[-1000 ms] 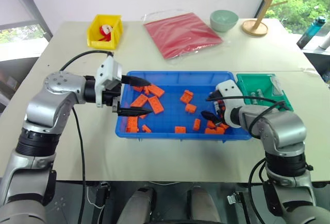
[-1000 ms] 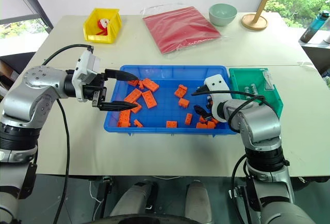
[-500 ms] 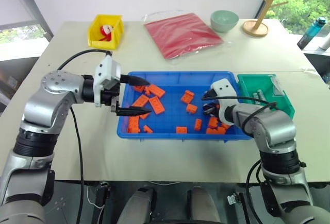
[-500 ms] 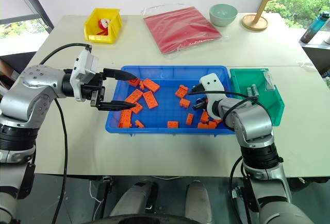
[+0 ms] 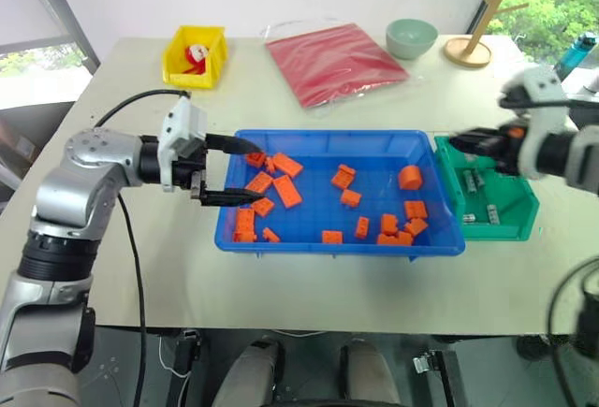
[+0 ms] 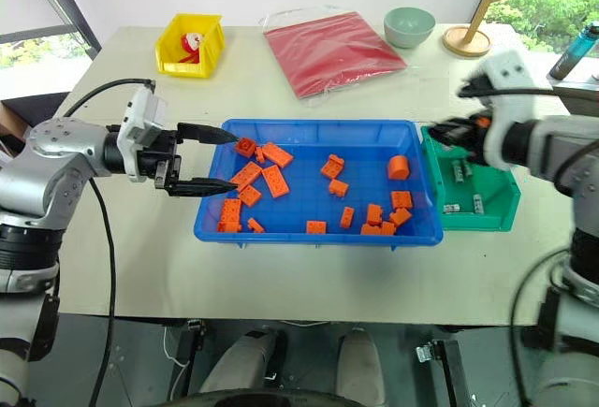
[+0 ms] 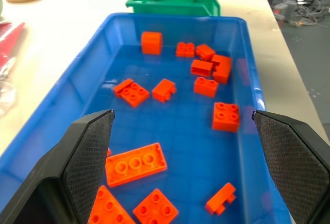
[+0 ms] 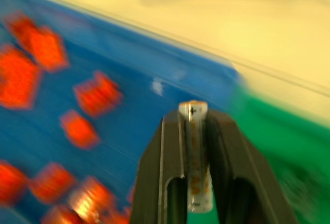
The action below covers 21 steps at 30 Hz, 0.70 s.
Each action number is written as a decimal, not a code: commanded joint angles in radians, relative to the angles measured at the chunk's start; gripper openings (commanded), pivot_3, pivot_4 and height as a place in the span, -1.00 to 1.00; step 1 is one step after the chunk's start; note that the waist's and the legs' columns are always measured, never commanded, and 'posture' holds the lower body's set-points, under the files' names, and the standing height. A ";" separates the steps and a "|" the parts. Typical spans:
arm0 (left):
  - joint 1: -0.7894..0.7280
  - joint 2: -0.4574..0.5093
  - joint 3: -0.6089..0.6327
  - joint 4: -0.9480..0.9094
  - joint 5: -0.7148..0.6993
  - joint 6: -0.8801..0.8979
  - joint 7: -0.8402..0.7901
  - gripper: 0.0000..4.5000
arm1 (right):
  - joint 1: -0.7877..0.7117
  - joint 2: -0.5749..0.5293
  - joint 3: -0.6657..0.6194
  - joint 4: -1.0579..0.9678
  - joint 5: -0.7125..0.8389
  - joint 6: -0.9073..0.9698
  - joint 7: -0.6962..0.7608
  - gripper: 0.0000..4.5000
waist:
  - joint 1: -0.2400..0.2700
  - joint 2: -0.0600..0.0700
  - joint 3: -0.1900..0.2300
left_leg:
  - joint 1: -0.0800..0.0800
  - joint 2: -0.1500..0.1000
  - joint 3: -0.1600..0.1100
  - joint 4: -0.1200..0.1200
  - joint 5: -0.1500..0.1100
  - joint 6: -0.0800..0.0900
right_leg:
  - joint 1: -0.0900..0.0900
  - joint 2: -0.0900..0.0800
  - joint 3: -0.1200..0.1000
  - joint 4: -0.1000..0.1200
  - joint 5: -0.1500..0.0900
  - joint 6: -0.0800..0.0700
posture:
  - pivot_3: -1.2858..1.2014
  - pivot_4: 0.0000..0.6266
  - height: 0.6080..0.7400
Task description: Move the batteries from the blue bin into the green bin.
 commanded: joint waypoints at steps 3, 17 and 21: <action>-0.056 0.024 0.038 0.037 -0.004 -0.018 -0.027 1.00 | 0.074 -0.056 0.017 0.065 -0.042 -0.179 0.037 -0.42 | -0.011 0.000 0.000 | 0.000 0.002 0.003 0.000 0.000 0.000 | -0.001 0.001 0.000 0.000 0.000 0.000 | 0.03 -0.52 0.65; -0.024 0.132 0.122 0.102 -0.022 0.013 -0.063 1.00 | 0.277 -0.232 -0.125 0.383 -0.026 -0.813 0.571 0.63 | -0.002 0.000 0.000 | 0.000 0.002 0.003 0.000 0.000 0.000 | -0.001 0.001 0.000 -0.001 0.000 0.000 | 0.03 -0.52 0.65; 0.002 0.198 0.156 0.144 -0.018 -0.006 -0.095 1.00 | 0.273 -0.320 -0.119 0.594 -0.073 -1.043 0.738 0.63 | -0.005 0.001 0.001 | 0.001 0.004 0.003 0.000 0.000 0.000 | 0.000 0.003 0.000 -0.007 0.000 0.000 | 0.03 -0.52 0.65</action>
